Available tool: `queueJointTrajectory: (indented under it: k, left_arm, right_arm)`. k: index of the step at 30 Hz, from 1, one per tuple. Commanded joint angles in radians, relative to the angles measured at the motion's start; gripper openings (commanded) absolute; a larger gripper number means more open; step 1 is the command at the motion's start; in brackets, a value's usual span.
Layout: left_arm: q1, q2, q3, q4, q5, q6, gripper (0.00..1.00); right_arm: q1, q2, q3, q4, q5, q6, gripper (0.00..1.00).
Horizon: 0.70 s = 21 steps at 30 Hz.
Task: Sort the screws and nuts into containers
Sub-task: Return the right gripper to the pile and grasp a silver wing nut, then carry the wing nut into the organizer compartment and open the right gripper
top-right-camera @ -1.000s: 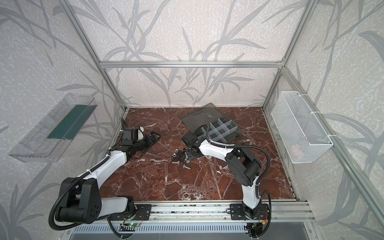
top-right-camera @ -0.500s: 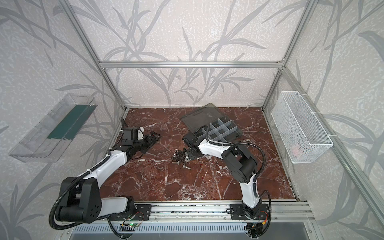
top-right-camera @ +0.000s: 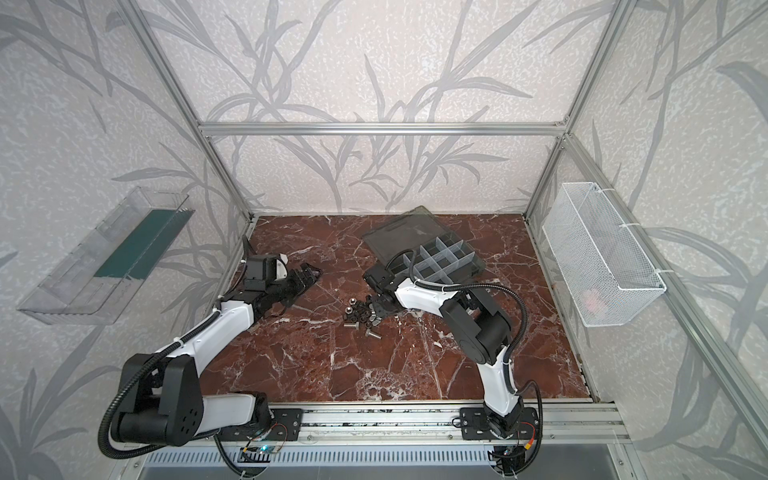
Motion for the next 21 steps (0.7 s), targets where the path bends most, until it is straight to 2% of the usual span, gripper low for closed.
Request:
queueJointTrajectory:
  k: [1, 3, 13, 16, 21]
  left_arm:
    - [-0.003, -0.003, 0.013, -0.009, -0.011, -0.005, 0.99]
    - [-0.004, -0.003, 0.016, -0.011, -0.013, -0.003, 0.99]
    - [-0.004, -0.007, 0.011, 0.004, 0.004, -0.015, 0.99]
    - [-0.003, -0.008, 0.008, 0.004, 0.004, -0.017, 0.99]
    - [-0.004, -0.012, 0.006, 0.008, 0.009, -0.025, 0.99]
  right_arm:
    - [-0.005, -0.027, -0.028, -0.045, -0.008, -0.022, 0.05]
    - [-0.01, -0.077, -0.03, -0.053, -0.028, -0.035, 0.0]
    - [-0.087, -0.273, 0.016, -0.112, -0.164, -0.167, 0.0]
    - [-0.136, -0.314, 0.026, -0.086, -0.154, -0.201, 0.0]
    - [-0.246, -0.279, 0.108, -0.125, -0.154, -0.253, 0.0]
